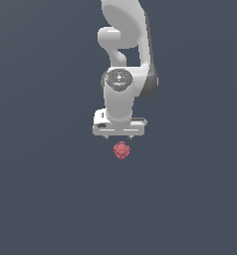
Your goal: Pick up the object and move it to a goal position.
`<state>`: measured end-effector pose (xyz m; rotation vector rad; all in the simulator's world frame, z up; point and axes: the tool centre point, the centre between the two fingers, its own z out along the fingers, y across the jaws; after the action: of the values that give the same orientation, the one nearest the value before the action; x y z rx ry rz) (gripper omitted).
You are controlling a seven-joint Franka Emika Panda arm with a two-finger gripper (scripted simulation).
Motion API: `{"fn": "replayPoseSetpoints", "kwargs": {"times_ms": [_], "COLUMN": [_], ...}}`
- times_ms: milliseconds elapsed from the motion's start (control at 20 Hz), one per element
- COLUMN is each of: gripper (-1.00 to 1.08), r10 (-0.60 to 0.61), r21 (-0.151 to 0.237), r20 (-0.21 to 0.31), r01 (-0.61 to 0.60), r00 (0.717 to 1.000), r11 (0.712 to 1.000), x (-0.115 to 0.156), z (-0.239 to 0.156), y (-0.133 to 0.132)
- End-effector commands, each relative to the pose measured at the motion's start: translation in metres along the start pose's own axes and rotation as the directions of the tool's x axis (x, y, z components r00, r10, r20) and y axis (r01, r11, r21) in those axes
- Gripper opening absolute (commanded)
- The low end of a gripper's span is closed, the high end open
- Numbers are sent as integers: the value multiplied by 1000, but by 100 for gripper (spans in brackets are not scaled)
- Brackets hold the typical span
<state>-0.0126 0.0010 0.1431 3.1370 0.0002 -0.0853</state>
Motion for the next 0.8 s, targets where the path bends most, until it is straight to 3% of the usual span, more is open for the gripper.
{"fn": "replayPoseSetpoints", "kwargs": {"times_ms": [0, 750], "gripper": [100, 100], "r10": [0, -10], "r21": [0, 22], "r20": [0, -33], "r01": [0, 10], "r00": [1000, 999], "r11": [1000, 1000], "x": [0, 11], "z": [0, -8], "y": [0, 0]}}
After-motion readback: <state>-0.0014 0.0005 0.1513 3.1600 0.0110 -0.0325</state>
